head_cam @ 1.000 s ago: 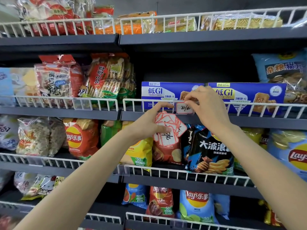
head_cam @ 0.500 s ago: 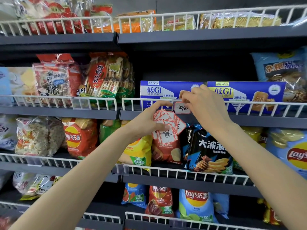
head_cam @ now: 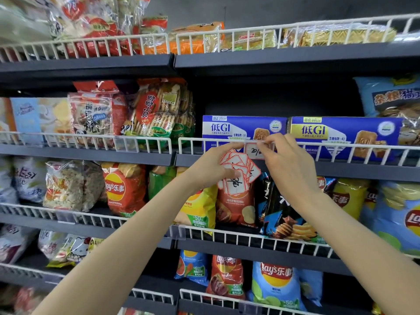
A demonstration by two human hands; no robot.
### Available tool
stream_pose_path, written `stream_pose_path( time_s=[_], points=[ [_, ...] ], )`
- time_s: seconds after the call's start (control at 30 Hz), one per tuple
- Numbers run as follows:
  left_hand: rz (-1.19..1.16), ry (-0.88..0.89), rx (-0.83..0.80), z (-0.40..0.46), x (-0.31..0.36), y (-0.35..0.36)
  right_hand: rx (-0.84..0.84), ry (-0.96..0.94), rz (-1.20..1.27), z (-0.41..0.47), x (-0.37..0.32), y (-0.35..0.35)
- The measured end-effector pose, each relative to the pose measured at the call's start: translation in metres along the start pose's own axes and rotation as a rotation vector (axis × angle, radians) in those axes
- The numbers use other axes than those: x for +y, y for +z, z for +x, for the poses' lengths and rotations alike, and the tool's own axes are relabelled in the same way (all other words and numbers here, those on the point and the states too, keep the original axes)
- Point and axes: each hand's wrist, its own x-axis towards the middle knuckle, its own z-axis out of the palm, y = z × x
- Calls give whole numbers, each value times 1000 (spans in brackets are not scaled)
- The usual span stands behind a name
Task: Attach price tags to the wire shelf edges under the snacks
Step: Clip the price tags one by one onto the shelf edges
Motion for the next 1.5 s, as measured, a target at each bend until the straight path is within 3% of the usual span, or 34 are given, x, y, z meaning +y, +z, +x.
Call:
stream_pose_path(
  time_s=[0.13, 0.23, 0.37, 0.47, 0.8, 1.03, 1.2, 1.37, 1.5],
  points=[
    [26, 34, 62, -2, 0, 4, 1, 9, -36, -5, -1, 4],
    [-23, 41, 216, -6, 1, 3, 9, 18, 46, -4, -5, -2],
    [-153, 43, 447, -16, 1, -1, -49, 171, 567, 6, -22, -14],
    [-329, -8, 526, -29, -3, -12, -136, 244, 993, 20, -43, -24],
    [-619, -38, 514, -101, -37, -97, -183, 405, 1510, 44, -153, -41],
    [-628, -81, 444, -159, -72, -179, -149, 516, 1568, 50, -264, -53],
    [-640, -140, 442, -181, -97, -221, -161, 539, 1398, 56, -320, -57],
    [-647, -172, 438, -189, -112, -234, -219, 538, 1202, 59, -346, -60],
    [-718, -179, 448, -183, -116, -240, -221, 557, 1215, 68, -350, -60]
  ],
)
